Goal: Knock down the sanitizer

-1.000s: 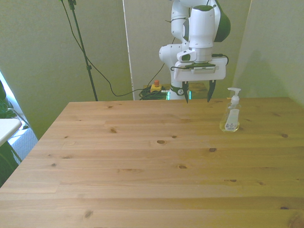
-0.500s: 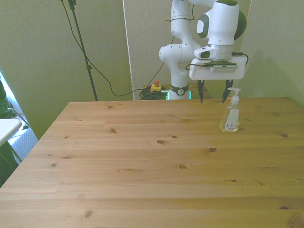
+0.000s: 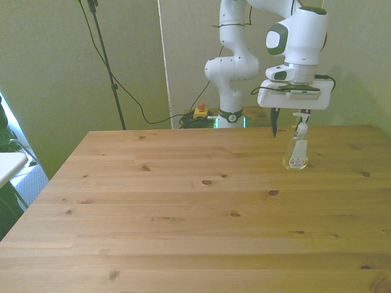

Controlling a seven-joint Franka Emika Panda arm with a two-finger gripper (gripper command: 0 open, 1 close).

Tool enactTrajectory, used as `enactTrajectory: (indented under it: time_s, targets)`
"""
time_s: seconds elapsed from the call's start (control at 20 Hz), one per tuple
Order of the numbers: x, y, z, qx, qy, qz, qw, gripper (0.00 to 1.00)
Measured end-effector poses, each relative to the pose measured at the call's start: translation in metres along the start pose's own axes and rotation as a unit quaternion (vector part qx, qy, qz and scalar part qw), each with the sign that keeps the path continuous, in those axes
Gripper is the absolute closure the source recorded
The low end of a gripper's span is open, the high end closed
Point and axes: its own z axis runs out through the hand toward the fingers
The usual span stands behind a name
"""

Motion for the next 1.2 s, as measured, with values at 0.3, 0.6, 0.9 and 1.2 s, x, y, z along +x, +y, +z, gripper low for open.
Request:
enactTrajectory:
  time_s: [0.3, 0.6, 0.9, 1.2]
  targets:
    - [-0.016, -0.016, 0.007, 0.004, 0.010, 0.003, 0.9999, 1.00]
    - [-0.008, -0.028, 0.009, 0.008, 0.018, 0.014, 0.9997, 1.00]
    - [0.028, -0.033, 0.003, 0.017, 0.024, 0.041, 0.9987, 1.00]
    - [0.082, -0.042, 0.010, 0.018, 0.029, 0.074, 0.9967, 1.00]
